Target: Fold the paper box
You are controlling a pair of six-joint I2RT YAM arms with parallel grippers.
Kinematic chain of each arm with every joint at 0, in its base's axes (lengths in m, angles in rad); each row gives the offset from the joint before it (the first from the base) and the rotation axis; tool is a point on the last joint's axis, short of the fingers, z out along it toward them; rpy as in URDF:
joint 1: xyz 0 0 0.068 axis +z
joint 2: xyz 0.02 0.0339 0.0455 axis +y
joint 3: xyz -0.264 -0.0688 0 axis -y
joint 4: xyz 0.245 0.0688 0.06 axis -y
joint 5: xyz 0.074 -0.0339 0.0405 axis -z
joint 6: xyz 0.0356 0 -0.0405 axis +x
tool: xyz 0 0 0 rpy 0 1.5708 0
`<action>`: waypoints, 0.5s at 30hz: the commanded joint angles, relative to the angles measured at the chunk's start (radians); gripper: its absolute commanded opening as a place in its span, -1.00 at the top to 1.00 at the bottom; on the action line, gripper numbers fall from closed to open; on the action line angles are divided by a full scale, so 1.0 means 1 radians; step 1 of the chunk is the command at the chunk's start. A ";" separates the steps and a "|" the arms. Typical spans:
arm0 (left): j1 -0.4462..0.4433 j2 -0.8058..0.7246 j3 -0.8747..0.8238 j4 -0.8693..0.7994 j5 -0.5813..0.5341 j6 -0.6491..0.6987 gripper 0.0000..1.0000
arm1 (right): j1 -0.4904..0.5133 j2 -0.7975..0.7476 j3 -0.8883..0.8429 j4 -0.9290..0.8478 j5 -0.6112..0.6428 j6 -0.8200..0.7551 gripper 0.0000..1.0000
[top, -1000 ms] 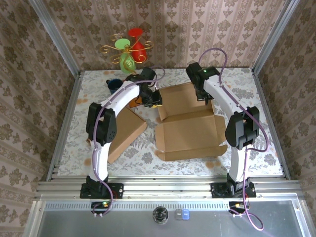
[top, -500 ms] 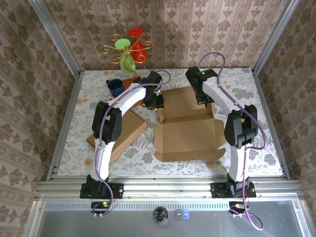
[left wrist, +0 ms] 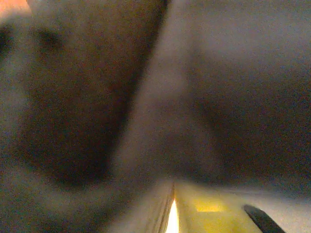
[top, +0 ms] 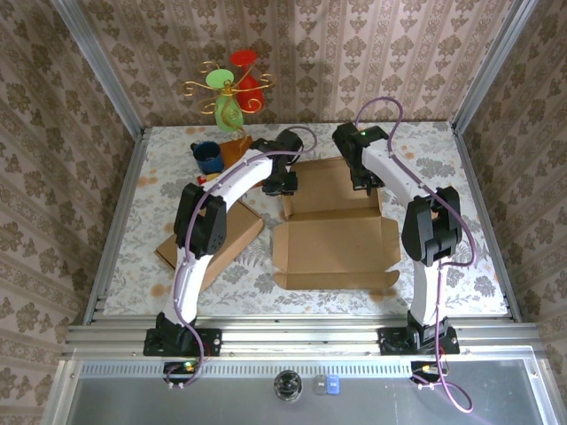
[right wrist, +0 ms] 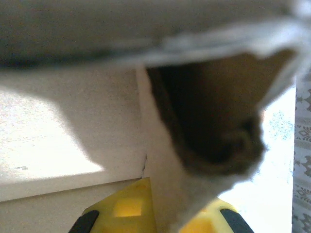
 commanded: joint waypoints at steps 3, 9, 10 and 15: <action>-0.013 0.075 0.064 -0.132 -0.116 0.008 0.55 | 0.006 0.020 -0.017 -0.001 0.008 0.025 1.00; -0.026 0.090 0.082 -0.136 -0.138 0.014 1.00 | 0.006 0.022 -0.024 0.003 0.001 0.027 1.00; -0.027 0.090 0.081 -0.133 -0.136 0.014 1.00 | 0.005 0.021 -0.027 0.005 -0.001 0.028 1.00; -0.038 0.092 0.099 -0.130 -0.112 0.019 0.79 | 0.000 0.028 -0.041 0.009 -0.006 0.035 1.00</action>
